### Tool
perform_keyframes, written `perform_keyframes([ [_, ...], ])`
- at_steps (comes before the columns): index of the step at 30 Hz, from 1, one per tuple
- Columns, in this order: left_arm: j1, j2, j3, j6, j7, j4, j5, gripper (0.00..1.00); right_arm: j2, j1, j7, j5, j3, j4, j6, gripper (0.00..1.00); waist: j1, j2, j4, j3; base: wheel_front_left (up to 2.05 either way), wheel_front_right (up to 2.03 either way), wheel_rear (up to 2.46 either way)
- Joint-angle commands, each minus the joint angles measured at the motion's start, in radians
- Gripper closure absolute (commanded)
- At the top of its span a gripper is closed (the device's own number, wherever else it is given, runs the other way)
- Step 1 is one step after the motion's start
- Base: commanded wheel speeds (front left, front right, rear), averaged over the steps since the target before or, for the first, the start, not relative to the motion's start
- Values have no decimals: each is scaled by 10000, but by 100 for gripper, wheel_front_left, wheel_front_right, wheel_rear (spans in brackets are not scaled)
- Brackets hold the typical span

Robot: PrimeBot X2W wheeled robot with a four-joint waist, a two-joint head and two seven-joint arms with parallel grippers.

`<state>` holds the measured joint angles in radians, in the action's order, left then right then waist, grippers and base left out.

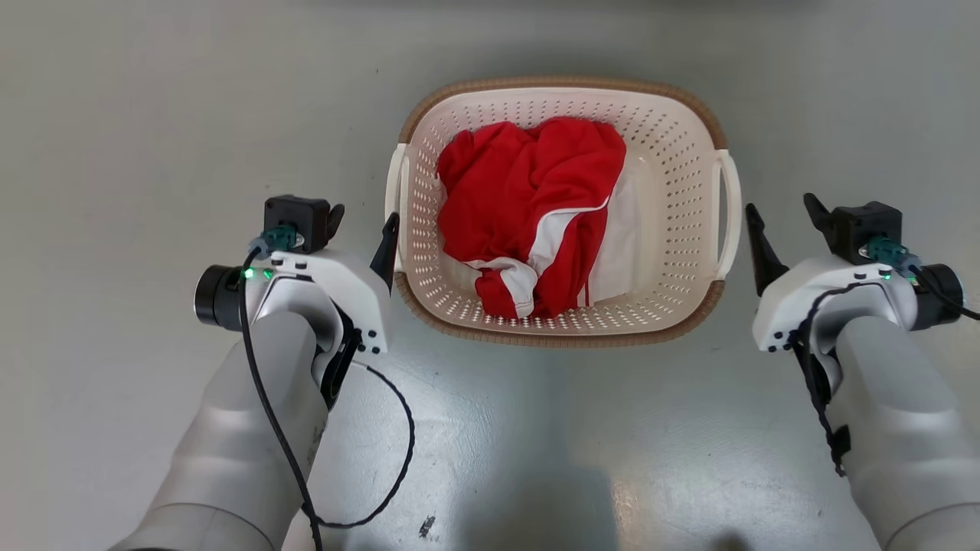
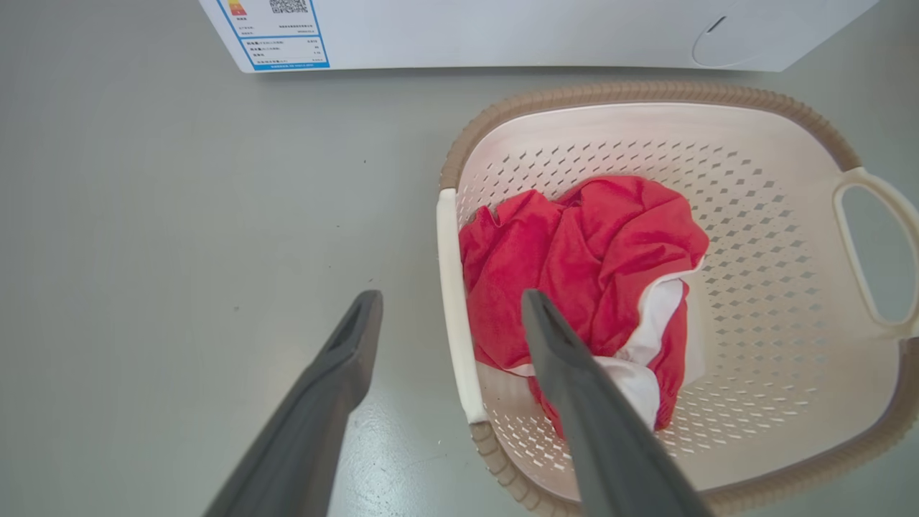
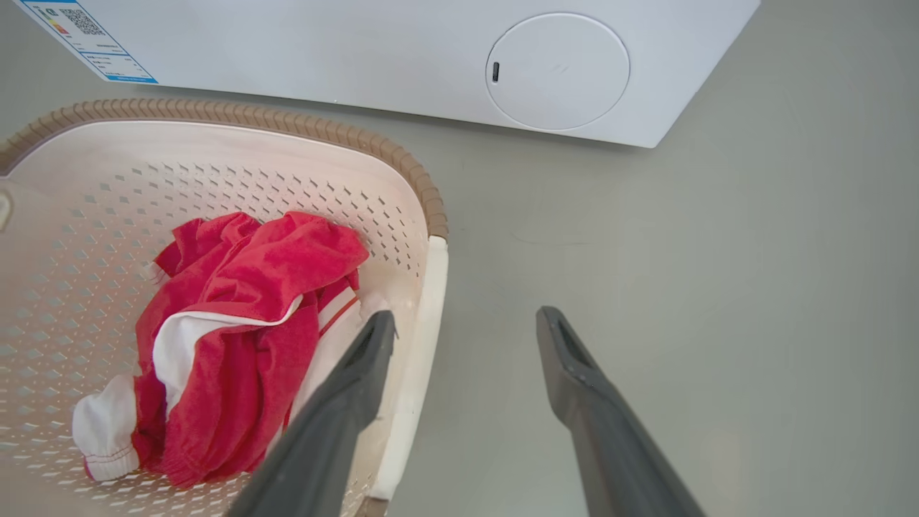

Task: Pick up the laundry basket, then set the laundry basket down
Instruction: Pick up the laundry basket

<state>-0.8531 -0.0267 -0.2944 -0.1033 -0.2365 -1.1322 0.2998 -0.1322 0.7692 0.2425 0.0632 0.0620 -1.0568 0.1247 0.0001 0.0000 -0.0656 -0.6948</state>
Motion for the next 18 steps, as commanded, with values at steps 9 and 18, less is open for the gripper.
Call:
perform_keyframes([
  [9,-397,-236,-723,259,-41,-113,932,0,364,376,186,219,-374,-288,60,0,-1,0,-7,-296,0,0,0],
  [18,-803,-235,-1604,519,14,-129,1760,0,452,656,191,228,-508,-100,60,0,-1,0,89,-696,0,0,0],
])
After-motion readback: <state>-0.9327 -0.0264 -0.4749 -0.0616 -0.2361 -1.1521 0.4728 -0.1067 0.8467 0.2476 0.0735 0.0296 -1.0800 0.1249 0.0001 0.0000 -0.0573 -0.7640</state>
